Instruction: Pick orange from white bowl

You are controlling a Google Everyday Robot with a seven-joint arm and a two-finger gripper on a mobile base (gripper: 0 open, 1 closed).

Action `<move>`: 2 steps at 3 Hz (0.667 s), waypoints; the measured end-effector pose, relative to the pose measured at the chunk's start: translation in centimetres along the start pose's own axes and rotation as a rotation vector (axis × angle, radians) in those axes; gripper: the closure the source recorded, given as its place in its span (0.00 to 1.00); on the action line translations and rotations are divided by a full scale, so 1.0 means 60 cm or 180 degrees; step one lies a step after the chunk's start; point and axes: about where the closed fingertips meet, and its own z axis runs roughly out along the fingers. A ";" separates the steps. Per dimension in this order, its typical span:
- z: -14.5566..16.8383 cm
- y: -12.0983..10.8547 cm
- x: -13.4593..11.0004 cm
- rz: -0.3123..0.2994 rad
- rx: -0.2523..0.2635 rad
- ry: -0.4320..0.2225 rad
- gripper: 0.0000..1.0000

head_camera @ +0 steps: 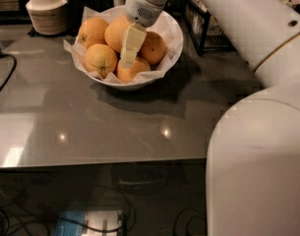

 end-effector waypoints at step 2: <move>-0.002 -0.001 -0.001 0.0001 -0.0001 0.0001 0.19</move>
Offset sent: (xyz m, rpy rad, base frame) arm 0.0000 -0.0001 0.0014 -0.0003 0.0003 -0.0002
